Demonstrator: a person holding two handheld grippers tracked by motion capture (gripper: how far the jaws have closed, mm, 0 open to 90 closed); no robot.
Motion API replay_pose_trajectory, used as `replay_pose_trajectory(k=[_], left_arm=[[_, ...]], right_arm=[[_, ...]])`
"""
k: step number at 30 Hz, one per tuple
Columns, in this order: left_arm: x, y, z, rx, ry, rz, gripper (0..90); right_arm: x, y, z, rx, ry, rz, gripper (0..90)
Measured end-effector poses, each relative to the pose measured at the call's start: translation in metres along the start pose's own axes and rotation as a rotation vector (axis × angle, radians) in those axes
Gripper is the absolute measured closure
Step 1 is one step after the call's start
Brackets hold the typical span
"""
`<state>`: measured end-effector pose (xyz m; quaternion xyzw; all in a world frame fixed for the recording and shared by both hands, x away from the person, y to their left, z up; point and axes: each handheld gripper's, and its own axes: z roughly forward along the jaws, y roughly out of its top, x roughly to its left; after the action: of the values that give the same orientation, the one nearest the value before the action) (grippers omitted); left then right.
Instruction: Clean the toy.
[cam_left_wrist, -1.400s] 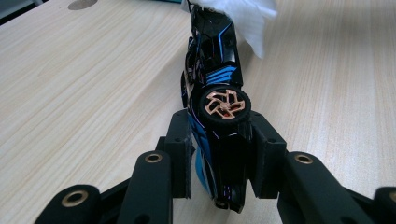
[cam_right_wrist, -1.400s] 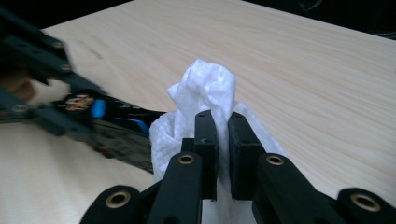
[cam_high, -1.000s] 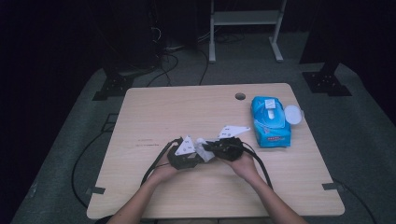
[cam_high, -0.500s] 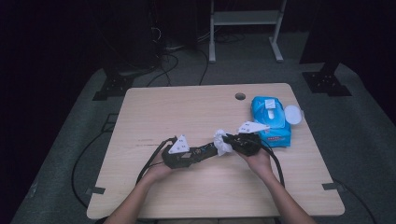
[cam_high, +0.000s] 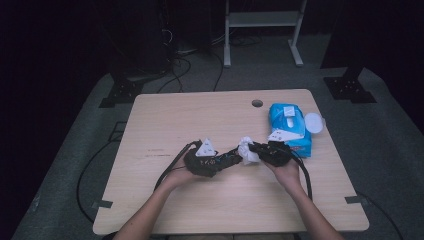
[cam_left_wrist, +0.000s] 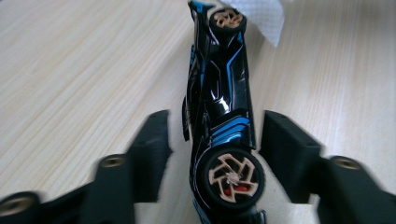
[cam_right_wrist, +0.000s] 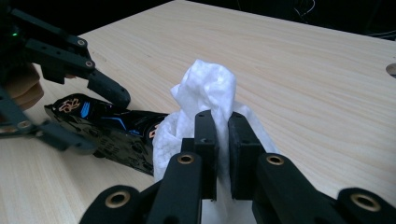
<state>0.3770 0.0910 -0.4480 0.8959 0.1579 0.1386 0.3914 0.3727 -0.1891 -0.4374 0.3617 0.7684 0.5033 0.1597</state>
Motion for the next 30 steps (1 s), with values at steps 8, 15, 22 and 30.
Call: replay_pose_trajectory(k=[8,15,22,30], left_arm=[[0.006,-0.006,-0.009,0.008,-0.010,-0.023,63.0],[0.011,-0.025,-0.031,0.010,-0.002,-0.041,63.3],[0.014,-0.035,-0.044,0.024,-0.001,-0.077,55.4],[0.013,0.005,-0.021,0.111,-0.015,-0.024,39.8]], right_arm=[[0.020,0.005,0.013,-0.026,0.068,-0.018,83.4],[0.028,0.007,0.034,0.007,0.053,-0.062,83.4],[0.021,0.003,0.029,0.023,0.040,-0.034,83.3],[0.017,0.002,0.018,0.000,0.062,-0.010,83.3]])
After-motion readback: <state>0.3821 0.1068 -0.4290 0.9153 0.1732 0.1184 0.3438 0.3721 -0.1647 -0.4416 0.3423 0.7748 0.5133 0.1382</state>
